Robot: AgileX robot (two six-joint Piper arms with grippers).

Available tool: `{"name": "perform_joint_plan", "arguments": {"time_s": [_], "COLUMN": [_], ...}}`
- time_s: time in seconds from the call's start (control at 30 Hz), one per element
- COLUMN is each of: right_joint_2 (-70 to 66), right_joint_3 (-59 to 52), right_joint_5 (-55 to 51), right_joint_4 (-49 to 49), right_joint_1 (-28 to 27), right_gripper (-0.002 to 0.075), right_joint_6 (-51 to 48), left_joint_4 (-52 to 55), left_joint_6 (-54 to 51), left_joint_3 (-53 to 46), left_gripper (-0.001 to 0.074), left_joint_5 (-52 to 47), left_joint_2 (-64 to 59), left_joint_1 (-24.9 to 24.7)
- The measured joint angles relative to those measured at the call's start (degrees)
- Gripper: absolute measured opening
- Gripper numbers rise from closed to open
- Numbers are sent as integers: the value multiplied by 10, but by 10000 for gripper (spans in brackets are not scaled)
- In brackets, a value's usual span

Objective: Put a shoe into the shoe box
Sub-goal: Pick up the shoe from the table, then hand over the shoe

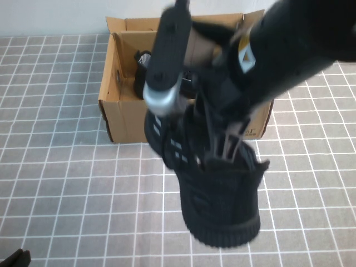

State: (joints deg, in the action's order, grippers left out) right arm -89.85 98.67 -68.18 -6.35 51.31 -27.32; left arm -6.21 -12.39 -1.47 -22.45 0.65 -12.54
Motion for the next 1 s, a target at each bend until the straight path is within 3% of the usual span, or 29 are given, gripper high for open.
{"name": "perform_joint_plan", "arguments": {"time_s": [0.3,1.0], "right_joint_2": [0,-30], "right_joint_3": [34,35], "right_joint_5": [45,48], "right_joint_4": [-67,-46], "right_joint_1": [0,-6], "right_gripper": [15,15], "right_joint_6": [0,0], "left_joint_4": [0,0], "left_joint_6": [0,0], "left_joint_3": [0,0], "left_gripper": [-1,-1], "left_joint_5": [0,0], "left_joint_2": [0,0], "left_joint_1": [0,0]}}
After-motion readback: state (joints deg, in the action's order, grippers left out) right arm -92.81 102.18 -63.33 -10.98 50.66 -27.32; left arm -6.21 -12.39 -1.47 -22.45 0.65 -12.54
